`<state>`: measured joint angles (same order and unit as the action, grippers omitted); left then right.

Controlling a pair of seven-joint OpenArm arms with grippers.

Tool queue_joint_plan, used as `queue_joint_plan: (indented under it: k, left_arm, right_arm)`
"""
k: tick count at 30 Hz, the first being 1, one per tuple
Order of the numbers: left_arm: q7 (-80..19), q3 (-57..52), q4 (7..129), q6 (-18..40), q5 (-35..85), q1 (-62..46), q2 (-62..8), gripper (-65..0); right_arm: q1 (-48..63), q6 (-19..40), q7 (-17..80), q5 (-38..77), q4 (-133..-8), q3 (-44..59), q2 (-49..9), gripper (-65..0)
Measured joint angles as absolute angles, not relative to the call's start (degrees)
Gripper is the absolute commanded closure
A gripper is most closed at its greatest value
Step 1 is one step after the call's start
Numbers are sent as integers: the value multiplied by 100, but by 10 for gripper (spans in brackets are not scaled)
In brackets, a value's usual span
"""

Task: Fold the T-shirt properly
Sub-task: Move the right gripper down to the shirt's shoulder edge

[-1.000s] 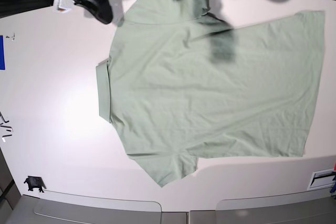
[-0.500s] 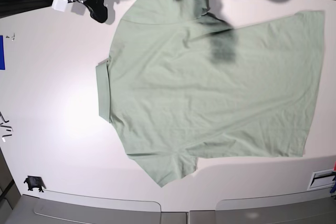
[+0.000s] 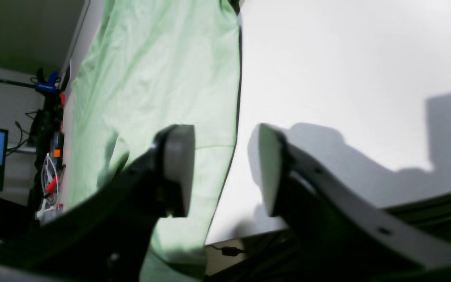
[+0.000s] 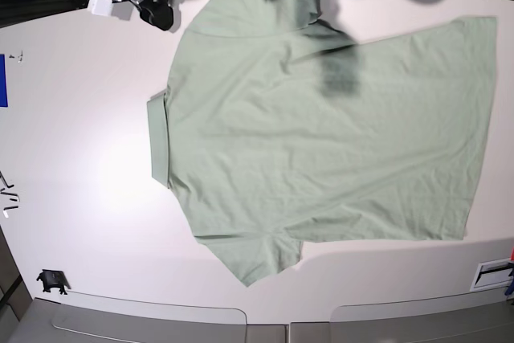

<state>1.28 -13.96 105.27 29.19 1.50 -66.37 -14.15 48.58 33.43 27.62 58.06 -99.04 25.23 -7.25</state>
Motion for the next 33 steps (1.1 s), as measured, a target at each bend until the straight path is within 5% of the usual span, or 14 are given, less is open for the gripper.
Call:
queue_joint_plan:
  k: [23,33]
  left_arm:
    - [-3,-1396,10527,2985,150,-6536,-1415,0]
    - [-8,-1396,10527,2985,148,-6453,-1420,0]
  right_arm:
    - [3859,2281,3546,5231,-9802,2523,-696,-256]
    - [3610,2427,3365,5398,-8969,2093,-716,-256]
